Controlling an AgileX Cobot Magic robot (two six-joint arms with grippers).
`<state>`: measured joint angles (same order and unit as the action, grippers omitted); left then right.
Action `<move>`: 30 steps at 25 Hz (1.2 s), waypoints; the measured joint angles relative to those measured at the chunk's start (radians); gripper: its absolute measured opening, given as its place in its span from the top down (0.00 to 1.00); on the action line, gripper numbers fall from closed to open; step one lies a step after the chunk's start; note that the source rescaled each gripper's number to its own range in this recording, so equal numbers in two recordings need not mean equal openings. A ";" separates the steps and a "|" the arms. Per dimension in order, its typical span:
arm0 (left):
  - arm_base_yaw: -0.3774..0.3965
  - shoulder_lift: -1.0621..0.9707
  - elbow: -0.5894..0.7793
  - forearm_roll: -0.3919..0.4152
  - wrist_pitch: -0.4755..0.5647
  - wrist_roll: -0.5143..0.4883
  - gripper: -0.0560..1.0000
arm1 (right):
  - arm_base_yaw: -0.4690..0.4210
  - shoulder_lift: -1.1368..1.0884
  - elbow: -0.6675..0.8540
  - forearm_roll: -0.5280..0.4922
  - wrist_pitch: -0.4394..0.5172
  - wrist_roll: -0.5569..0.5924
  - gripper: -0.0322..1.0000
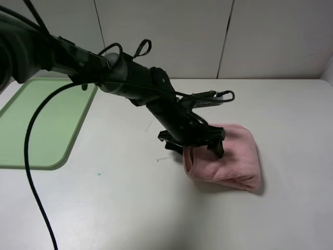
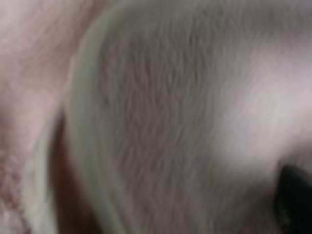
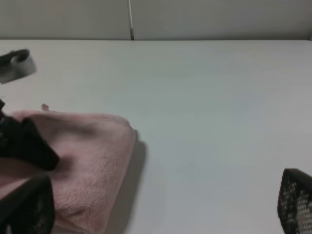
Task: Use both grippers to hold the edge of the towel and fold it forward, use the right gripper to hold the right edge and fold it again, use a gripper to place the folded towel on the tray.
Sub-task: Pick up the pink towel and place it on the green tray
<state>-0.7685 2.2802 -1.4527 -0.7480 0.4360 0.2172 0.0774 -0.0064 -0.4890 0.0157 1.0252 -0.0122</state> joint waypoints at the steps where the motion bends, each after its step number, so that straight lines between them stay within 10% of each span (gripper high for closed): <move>1: -0.005 0.001 0.000 -0.010 -0.012 0.002 0.18 | 0.000 0.000 0.000 -0.001 0.000 0.000 0.00; 8: -0.006 0.009 0.000 -0.024 -0.042 0.004 0.30 | 0.000 -0.001 0.000 0.000 0.000 0.000 0.00; 16: -0.006 0.027 0.003 -0.020 -0.055 0.012 0.81 | 0.000 -0.001 0.000 0.000 0.000 0.000 0.00; 30: -0.006 0.027 0.003 0.000 -0.055 0.032 0.81 | 0.000 -0.001 0.000 0.000 0.000 0.000 0.00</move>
<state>-0.7745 2.3070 -1.4497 -0.7483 0.3806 0.2488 0.0774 -0.0073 -0.4890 0.0161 1.0252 -0.0122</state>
